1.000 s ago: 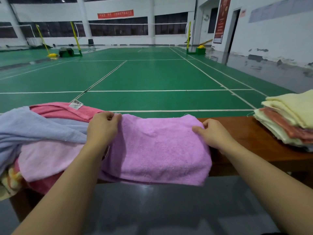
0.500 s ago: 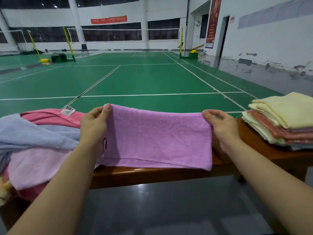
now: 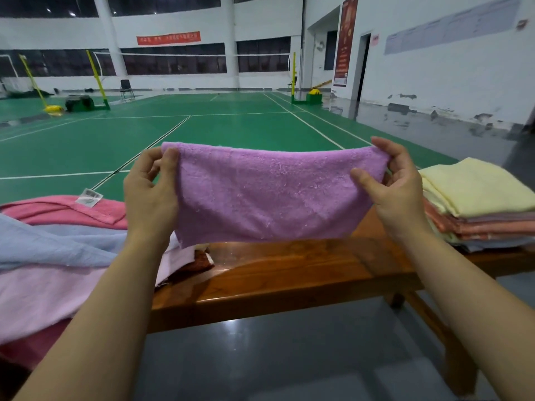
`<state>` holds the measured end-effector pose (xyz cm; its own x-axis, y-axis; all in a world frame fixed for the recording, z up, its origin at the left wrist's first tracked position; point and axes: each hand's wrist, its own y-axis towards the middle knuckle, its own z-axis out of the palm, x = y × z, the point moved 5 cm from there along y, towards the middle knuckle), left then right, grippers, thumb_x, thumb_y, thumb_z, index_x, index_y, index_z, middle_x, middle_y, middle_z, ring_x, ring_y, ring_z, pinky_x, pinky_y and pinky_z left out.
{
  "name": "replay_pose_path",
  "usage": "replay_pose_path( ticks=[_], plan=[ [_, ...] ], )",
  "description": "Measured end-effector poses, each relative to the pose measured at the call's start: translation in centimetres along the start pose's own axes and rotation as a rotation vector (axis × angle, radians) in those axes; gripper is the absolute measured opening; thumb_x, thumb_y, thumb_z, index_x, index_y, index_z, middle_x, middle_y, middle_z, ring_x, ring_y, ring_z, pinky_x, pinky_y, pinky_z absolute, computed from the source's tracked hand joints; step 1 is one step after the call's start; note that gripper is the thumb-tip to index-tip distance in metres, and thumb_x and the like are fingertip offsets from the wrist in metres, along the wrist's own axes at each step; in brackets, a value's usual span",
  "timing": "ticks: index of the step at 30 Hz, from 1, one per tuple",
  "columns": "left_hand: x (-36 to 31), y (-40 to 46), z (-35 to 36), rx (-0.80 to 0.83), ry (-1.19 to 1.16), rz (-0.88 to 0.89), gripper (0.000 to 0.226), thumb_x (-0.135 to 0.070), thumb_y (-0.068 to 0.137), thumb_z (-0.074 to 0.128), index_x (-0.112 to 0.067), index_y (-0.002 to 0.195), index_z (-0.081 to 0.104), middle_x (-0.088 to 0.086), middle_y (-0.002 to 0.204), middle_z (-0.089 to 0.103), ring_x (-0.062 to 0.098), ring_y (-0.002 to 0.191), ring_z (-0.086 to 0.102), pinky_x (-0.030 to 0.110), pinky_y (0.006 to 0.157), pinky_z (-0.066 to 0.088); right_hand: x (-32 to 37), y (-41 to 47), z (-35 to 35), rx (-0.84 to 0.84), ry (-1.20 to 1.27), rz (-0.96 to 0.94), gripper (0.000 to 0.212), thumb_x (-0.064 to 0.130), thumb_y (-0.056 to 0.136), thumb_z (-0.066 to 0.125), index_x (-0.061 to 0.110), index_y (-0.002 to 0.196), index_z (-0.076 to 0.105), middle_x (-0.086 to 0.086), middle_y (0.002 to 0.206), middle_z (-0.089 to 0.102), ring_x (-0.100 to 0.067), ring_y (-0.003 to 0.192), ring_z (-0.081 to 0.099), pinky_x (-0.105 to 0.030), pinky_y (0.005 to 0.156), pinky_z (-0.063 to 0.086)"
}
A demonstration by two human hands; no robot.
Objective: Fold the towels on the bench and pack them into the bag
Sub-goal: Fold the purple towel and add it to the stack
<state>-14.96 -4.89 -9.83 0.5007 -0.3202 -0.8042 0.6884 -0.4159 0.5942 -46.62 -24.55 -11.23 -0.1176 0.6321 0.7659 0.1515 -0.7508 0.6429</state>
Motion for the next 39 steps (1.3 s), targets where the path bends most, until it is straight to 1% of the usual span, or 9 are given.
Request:
replay_pose_path(
  ticks=[3,5,12,20,24,27,32,36,39],
  plan=[
    [-0.3,0.3,0.7,0.065,0.064,0.02,0.025,-0.051,0.103,0.05,-0.028,0.103,0.06,0.019,0.086,0.063,0.015,0.071,0.051,0.034,0.062,0.039,0.4,0.1,-0.4,0.042,-0.102,-0.029,0.053,0.013,0.091,0.074,0.034,0.133,0.05,0.014,0.132,0.056,0.009,0.114,0.058,-0.013,0.093,0.049],
    [0.6,0.4,1.3,0.126,0.12,-0.05,0.023,-0.045,0.105,0.049,-0.024,0.113,0.057,0.01,0.086,0.063,0.015,0.069,0.053,0.029,0.06,0.044,-0.4,0.7,-0.7,0.097,-0.198,0.011,0.055,0.017,0.091,0.074,0.036,0.136,0.049,0.013,0.135,0.054,0.006,0.119,0.055,-0.016,0.098,0.048],
    [8.6,-2.2,4.1,0.396,0.572,-0.362,0.039,-0.026,0.102,0.055,-0.01,0.137,0.053,0.014,0.134,0.061,0.031,0.117,0.058,0.039,0.1,0.043,-10.4,-0.9,0.3,0.39,-0.569,0.352,0.062,0.016,0.081,0.083,0.02,0.137,0.055,-0.004,0.132,0.062,-0.018,0.122,0.058,-0.034,0.105,0.045],
    [5.8,-2.1,5.0,0.379,1.228,-0.213,0.047,-0.04,0.097,0.058,-0.005,0.127,0.048,0.024,0.131,0.05,0.044,0.12,0.052,0.048,0.097,0.045,-8.8,-0.3,1.9,0.413,-0.973,0.093,0.046,0.041,0.093,0.069,0.025,0.134,0.056,0.005,0.136,0.057,-0.016,0.12,0.057,-0.038,0.102,0.049],
    [3.6,-5.0,9.3,0.708,1.104,-0.175,0.044,-0.048,0.098,0.056,-0.01,0.118,0.062,0.016,0.12,0.066,0.035,0.106,0.062,0.037,0.088,0.048,-8.8,-1.1,7.0,0.715,-0.729,0.05,0.022,0.035,0.101,0.058,0.028,0.12,0.065,0.01,0.13,0.06,-0.008,0.119,0.055,-0.038,0.109,0.043],
    [5.6,-9.4,12.0,0.996,1.2,-0.245,0.054,-0.05,0.102,0.042,-0.01,0.138,0.05,0.018,0.141,0.054,0.033,0.125,0.053,0.038,0.102,0.042,-10.0,-2.4,9.8,0.929,-0.675,0.083,0.03,0.034,0.105,0.05,0.025,0.13,0.064,0.007,0.145,0.054,-0.012,0.132,0.049,-0.028,0.112,0.033],
    [9.6,-10.4,13.3,1.006,1.267,-0.321,0.076,-0.063,0.089,0.012,-0.024,0.151,0.031,0.018,0.158,0.023,0.047,0.142,0.019,0.068,0.111,0.025,-12.1,-3.0,9.6,0.949,-0.842,0.146,0.045,0.046,0.106,0.041,0.032,0.148,0.048,0.005,0.16,0.037,-0.018,0.145,0.035,-0.038,0.121,0.025],
    [9.7,-9.1,14.4,0.868,0.984,-0.4,0.056,-0.052,0.101,0.012,-0.031,0.15,0.03,0.018,0.159,0.024,0.05,0.144,0.012,0.068,0.116,0.016,-11.9,-2.8,8.4,0.807,-1.069,0.187,0.05,0.05,0.104,0.036,0.028,0.149,0.045,-0.001,0.155,0.043,-0.026,0.14,0.041,-0.044,0.114,0.035],
    [9.7,-8.1,15.2,0.895,0.988,-0.341,0.068,-0.065,0.091,0.018,-0.028,0.146,0.037,0.012,0.157,0.029,0.037,0.144,0.021,0.065,0.116,0.017,-10.6,-3.0,7.0,0.765,-1.278,0.239,0.05,0.057,0.099,0.039,0.027,0.136,0.054,-0.008,0.137,0.051,-0.032,0.124,0.05,-0.046,0.099,0.043]
  ],
)
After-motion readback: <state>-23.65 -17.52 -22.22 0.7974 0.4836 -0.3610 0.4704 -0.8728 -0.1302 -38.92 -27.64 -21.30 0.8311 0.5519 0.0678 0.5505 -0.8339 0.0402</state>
